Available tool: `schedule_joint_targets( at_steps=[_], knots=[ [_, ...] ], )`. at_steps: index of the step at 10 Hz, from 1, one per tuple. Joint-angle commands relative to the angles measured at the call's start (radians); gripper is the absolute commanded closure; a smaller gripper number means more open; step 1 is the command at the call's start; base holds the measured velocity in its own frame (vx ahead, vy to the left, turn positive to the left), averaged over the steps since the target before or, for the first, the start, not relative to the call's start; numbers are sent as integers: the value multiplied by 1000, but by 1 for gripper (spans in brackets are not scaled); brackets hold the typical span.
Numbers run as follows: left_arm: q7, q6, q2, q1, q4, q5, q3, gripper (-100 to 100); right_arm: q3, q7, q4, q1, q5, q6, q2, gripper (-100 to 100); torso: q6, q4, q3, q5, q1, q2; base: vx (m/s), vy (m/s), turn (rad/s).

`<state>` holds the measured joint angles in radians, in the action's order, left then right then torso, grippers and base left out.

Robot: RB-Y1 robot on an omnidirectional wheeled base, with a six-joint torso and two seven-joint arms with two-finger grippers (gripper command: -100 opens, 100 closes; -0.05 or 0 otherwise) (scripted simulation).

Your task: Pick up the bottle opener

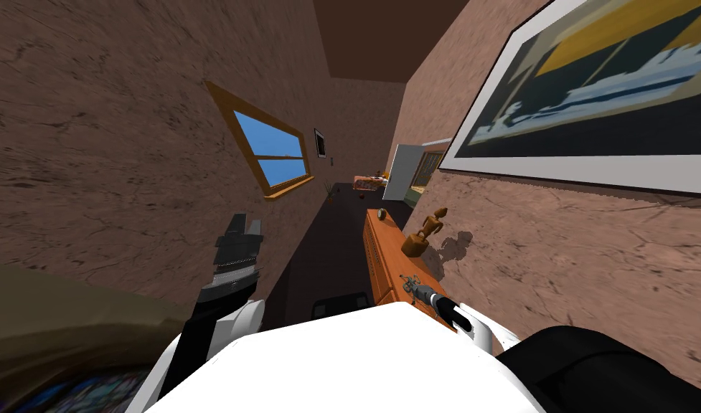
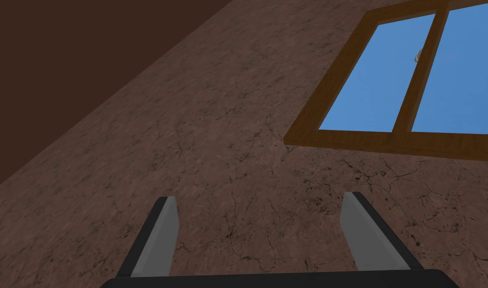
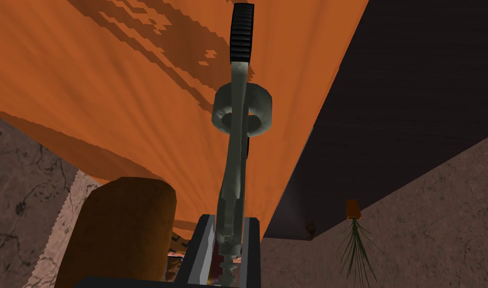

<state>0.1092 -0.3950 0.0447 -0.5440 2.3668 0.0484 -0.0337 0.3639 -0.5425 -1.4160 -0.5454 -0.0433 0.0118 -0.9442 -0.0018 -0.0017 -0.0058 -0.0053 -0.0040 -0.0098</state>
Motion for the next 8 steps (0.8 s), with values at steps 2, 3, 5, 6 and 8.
schedule_joint_targets(
  at_steps=[2,3,5,6,8],
  knots=[
    [0,0,0,0,0,0,0,0,0,0,0,0,0,0,0,100,0,0,0,0,0,0,0,0,0],
    [0,0,0,0,0,0,0,0,0,0,0,0,0,0,0,0,0,0,0,0,0,0,0,0,0],
    [0,0,0,0,0,0,0,0,0,2,-48,-24,19,10,-41,100,1,0,0,0,1,0,12,18,-87],
    [0,0,0,0,0,0,0,0,-1,2,-64,-34,25,13,-56,100,1,0,0,1,2,0,9,23,-69],
    [0,0,0,0,0,0,0,0,0,2,-54,-28,22,11,-48,0,0,0,0,0,1,0,1,6,-9]
  ],
)
